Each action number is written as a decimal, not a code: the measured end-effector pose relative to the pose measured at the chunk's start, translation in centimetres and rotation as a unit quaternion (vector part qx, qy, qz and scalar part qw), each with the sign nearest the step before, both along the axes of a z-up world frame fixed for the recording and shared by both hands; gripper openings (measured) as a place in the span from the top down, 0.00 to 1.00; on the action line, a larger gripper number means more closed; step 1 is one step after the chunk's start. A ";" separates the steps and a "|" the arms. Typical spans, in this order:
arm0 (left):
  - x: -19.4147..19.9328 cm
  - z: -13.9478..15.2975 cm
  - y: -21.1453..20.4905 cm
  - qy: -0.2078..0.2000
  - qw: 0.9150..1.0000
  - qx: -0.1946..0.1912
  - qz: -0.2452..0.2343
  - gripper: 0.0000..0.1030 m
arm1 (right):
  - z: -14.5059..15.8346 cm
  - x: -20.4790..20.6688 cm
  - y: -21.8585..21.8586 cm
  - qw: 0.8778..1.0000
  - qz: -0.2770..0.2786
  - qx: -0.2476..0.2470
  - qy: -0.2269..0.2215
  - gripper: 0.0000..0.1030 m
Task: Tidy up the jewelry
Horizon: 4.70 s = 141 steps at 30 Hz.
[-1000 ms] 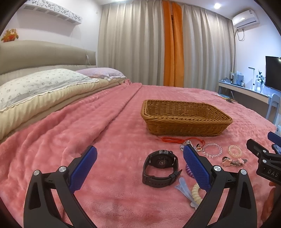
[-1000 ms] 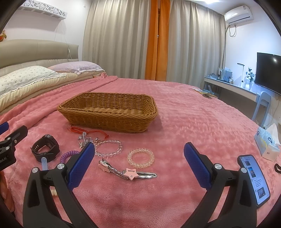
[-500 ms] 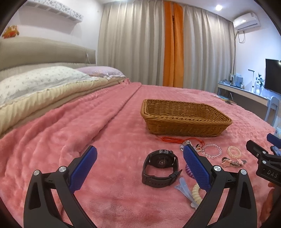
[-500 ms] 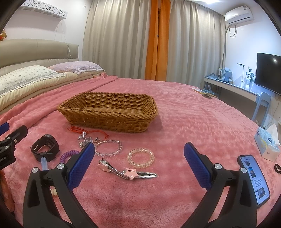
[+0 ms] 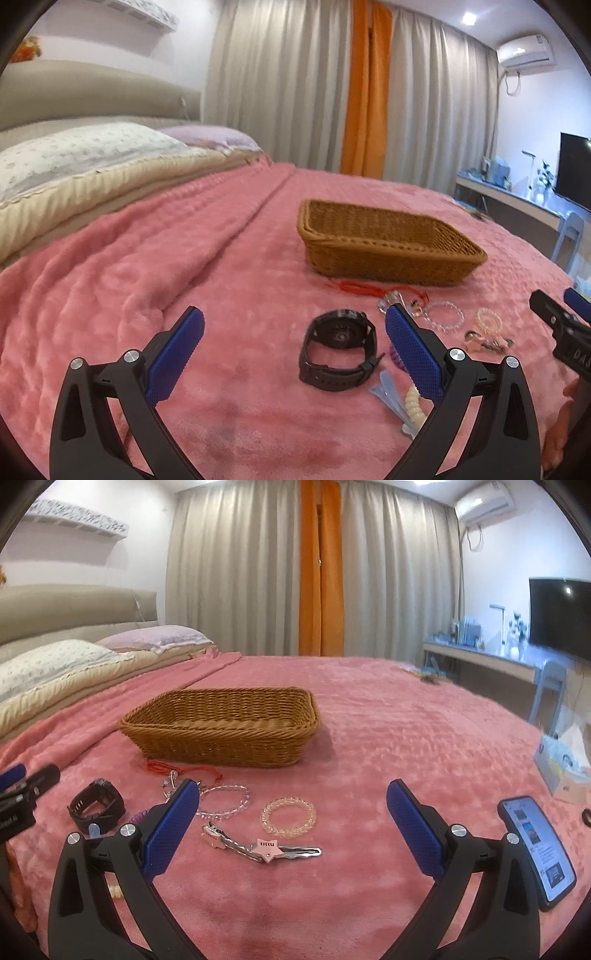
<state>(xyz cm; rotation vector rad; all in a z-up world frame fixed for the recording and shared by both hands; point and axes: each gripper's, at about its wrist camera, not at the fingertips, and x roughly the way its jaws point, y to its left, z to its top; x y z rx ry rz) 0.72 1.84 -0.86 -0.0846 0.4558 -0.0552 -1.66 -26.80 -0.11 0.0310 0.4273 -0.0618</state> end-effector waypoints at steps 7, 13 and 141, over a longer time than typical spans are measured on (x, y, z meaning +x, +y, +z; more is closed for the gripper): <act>0.8 1.3 2.2 0.076 0.996 -0.011 -0.053 0.19 | 0.6 0.5 -2.9 0.997 0.010 -0.018 0.076 0.22; 3.4 0.7 2.5 0.159 0.982 -0.026 -0.101 0.45 | 0.7 3.1 -4.8 0.989 0.030 -0.011 0.143 0.48; 5.0 -3.9 -1.0 0.253 0.944 -0.160 -0.140 0.54 | -4.7 12.0 -4.5 0.922 0.065 0.260 0.278 0.66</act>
